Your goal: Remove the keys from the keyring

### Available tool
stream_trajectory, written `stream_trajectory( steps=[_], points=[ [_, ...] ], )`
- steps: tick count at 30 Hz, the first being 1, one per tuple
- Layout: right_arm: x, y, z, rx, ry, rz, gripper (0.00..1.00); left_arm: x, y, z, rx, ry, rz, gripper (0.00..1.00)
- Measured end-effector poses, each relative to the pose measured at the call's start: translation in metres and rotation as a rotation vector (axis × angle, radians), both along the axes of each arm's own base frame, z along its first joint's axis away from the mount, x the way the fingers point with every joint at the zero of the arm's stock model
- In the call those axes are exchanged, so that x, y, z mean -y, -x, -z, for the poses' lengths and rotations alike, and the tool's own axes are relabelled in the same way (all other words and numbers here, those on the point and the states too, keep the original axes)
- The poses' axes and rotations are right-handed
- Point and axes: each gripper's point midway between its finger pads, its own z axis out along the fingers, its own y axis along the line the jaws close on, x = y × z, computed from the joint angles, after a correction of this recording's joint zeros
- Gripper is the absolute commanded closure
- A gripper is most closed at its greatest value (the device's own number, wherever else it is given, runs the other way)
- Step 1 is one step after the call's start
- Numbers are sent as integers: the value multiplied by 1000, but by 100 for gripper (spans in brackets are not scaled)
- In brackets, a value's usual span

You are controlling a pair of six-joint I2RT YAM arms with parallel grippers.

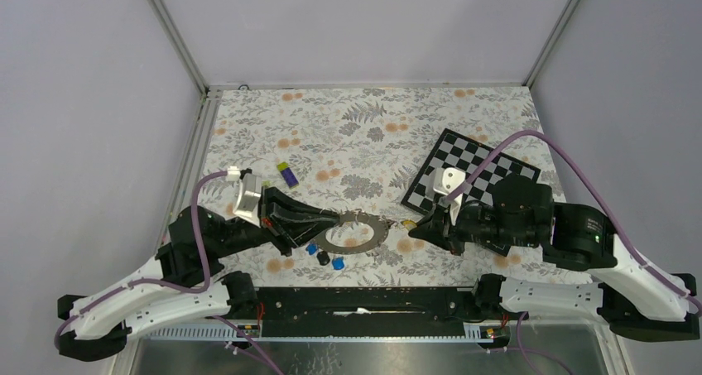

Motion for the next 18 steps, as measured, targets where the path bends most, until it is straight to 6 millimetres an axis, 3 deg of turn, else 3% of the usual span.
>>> stream_trajectory(
  steps=[9,18],
  points=[
    [9,-22,11,68,36,110,100,-5,2,-1,5,4,-2,100],
    [5,-27,24,73,55,126,100,-4,1,2,6,-7,-3,100]
  ],
)
